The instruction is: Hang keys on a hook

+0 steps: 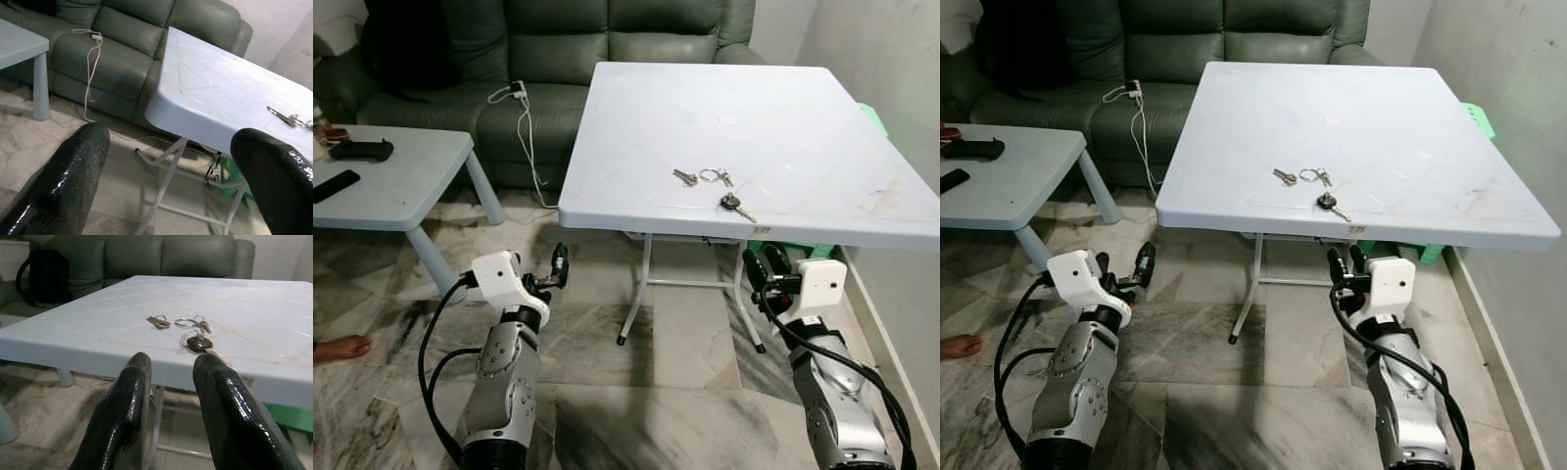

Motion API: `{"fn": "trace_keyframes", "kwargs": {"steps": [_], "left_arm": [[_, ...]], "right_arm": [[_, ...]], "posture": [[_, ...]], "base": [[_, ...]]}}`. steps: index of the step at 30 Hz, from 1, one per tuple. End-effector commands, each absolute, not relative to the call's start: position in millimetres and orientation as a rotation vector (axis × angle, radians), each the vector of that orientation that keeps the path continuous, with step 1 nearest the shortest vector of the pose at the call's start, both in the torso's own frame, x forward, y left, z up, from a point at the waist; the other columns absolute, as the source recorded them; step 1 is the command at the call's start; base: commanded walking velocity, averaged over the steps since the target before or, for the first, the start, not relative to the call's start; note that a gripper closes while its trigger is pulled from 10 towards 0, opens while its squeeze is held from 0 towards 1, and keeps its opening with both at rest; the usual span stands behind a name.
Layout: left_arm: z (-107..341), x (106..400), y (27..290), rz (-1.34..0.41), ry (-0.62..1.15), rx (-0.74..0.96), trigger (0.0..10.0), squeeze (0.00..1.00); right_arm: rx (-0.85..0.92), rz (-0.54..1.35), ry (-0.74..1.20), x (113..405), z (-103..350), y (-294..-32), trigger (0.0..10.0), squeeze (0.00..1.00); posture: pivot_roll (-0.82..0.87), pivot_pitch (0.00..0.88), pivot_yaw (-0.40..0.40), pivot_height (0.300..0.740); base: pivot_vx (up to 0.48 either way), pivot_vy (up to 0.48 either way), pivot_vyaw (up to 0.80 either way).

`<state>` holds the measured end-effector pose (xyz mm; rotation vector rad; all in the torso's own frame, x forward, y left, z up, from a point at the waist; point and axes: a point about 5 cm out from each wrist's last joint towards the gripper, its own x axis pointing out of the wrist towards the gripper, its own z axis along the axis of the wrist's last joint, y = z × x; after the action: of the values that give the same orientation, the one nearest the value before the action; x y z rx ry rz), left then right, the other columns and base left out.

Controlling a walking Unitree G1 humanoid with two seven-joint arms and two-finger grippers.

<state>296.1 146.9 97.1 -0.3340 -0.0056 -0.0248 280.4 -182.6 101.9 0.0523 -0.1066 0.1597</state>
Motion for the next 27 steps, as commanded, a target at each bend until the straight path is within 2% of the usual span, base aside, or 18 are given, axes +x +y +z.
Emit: {"fn": "trace_keyframes", "kwargs": {"steps": [1, 27], "left_arm": [[95.8, 296.6, 148.3, -0.011, 0.003, -0.33, 10.0, 0.0], [95.0, 296.8, 148.3, -0.006, 0.003, -0.324, 10.0, 0.0]], "right_arm": [[0.06, 0.165, -0.113, 281.9, 104.0, -181.7, 10.0, 0.0], [0.062, 0.169, -0.113, 280.7, 104.1, -181.8, 10.0, 0.0]], "posture": [[-0.01, 0.0, -0.041, 0.74], [-0.01, 0.0, -0.043, 0.74]], "base": [[0.292, 0.244, 0.0], [0.303, 0.237, 0.0]]}}
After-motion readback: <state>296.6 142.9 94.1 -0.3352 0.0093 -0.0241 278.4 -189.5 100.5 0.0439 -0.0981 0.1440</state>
